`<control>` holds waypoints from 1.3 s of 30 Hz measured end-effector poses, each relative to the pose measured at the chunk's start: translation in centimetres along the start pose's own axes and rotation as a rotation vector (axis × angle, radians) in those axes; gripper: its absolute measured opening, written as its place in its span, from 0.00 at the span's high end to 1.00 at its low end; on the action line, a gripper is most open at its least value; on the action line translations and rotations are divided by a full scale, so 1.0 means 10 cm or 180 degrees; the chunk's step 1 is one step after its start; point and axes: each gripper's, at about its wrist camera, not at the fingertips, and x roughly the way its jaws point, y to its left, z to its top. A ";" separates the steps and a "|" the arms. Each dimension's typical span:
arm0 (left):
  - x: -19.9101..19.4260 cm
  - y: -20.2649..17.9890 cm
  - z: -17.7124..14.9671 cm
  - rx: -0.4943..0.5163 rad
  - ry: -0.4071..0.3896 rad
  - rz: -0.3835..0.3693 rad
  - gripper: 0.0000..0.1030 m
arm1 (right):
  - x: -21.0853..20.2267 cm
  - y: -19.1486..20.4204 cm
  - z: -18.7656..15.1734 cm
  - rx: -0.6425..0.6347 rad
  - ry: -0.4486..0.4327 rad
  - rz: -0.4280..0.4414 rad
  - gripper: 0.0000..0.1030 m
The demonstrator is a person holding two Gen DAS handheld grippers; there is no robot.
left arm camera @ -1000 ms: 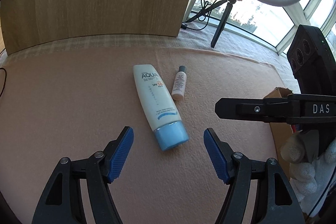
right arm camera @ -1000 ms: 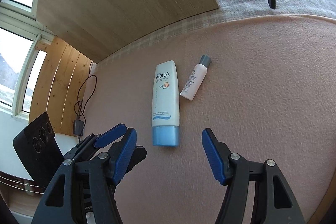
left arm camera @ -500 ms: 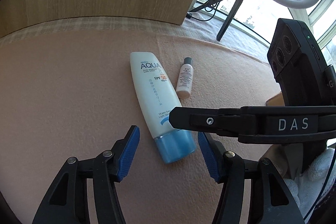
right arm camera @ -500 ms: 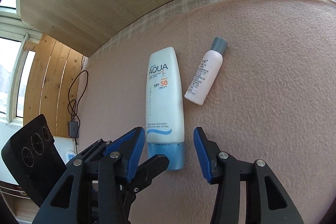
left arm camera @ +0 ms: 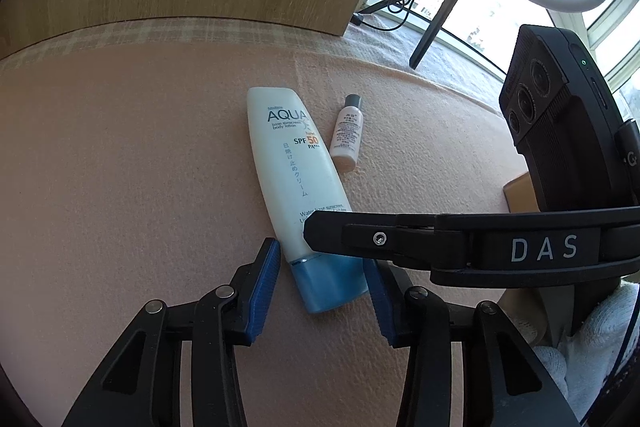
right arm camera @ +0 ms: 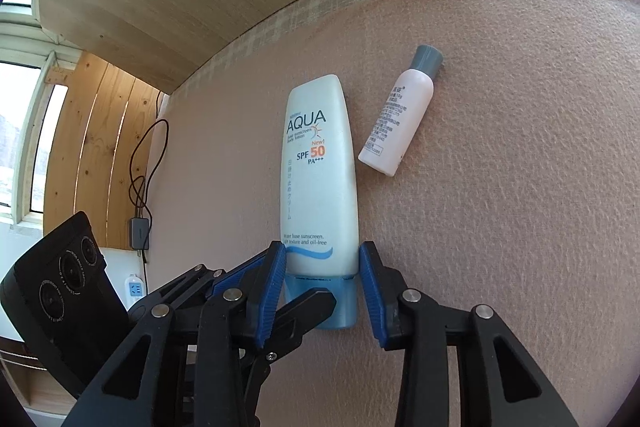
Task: Organize objects
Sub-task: 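Close the right tool on the sunscreen tube's blue cap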
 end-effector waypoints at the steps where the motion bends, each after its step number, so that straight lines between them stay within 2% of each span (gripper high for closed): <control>1: -0.01 -0.02 -0.04 -0.0005 0.0004 -0.0011 0.55 | -0.01 -0.01 -0.05 -0.0001 0.0006 0.0003 0.66; 7: -0.13 -0.23 -0.42 0.0071 0.0052 -0.0003 0.55 | -0.10 -0.07 -0.42 -0.0020 0.0075 0.0056 0.66; 15: -0.31 -0.48 -1.00 0.0001 0.0089 -0.0034 0.55 | -0.23 -0.11 -1.00 0.0009 0.0115 0.0080 0.66; 21: -0.39 -0.65 -1.26 0.0109 0.0161 -0.0003 0.55 | -0.28 -0.07 -1.26 -0.0092 0.0127 0.0009 0.66; 24: -0.41 -0.70 -1.29 0.0149 0.0151 0.0052 0.54 | -0.32 0.02 -1.28 -0.0301 0.0032 -0.0152 0.66; 26: -0.43 -0.69 -1.30 0.0137 0.0135 0.0075 0.47 | -0.35 0.09 -1.25 -0.0469 -0.0044 -0.0338 0.59; 29: -0.40 -0.64 -1.26 0.0078 0.0107 0.0079 0.36 | -0.37 0.16 -1.17 -0.0618 -0.0129 -0.0452 0.58; 36: -0.34 -0.48 -1.17 -0.0092 0.0077 -0.0074 0.37 | -0.20 0.10 -1.05 -0.0517 0.0040 -0.0335 0.58; 39: -0.31 -0.44 -1.14 -0.0163 0.0067 -0.0133 0.37 | -0.19 0.09 -1.05 -0.0492 0.0031 -0.0295 0.58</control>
